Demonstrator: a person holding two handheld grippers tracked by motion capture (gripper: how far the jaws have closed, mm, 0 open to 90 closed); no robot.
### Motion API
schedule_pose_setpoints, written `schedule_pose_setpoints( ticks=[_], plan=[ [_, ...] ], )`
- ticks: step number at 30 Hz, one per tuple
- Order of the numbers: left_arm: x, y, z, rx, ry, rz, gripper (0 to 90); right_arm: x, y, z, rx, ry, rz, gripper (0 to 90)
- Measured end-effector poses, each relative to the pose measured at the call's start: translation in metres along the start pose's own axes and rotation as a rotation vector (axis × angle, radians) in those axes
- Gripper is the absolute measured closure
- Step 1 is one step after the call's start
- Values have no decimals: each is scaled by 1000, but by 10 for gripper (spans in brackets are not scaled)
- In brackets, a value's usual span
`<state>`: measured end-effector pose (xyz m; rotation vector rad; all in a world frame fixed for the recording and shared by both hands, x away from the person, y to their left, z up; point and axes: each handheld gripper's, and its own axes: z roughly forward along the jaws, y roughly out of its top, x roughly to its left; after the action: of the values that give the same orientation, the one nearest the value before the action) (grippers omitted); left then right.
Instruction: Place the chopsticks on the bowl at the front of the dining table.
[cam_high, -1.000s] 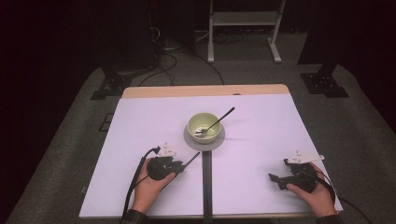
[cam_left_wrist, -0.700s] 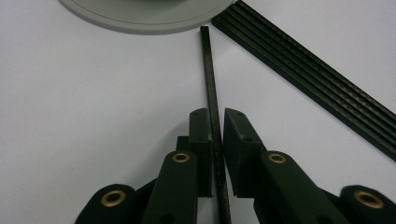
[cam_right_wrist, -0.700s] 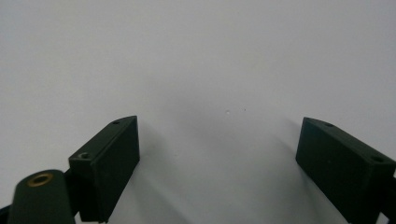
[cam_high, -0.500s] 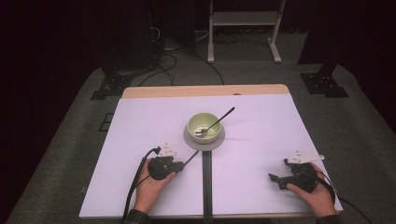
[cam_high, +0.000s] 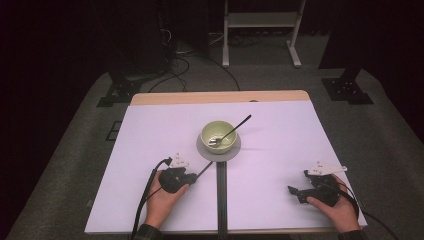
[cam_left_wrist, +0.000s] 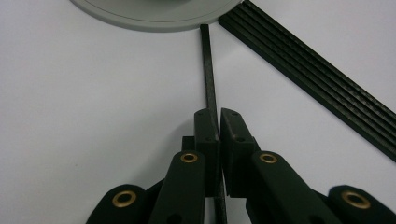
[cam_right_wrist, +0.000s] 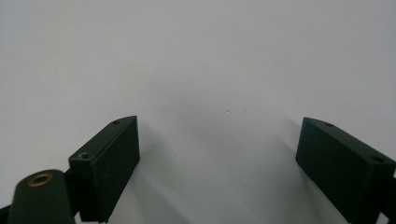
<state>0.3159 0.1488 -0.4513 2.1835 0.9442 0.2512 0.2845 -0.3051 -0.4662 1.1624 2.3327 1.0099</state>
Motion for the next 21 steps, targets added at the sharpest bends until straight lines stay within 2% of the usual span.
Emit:
schedule_pose_setpoints(
  ticks=[21],
  plan=[
    [4,1,-8,-8,-14,-24,865,0,0,0,0,-1,0,122]
  ],
)
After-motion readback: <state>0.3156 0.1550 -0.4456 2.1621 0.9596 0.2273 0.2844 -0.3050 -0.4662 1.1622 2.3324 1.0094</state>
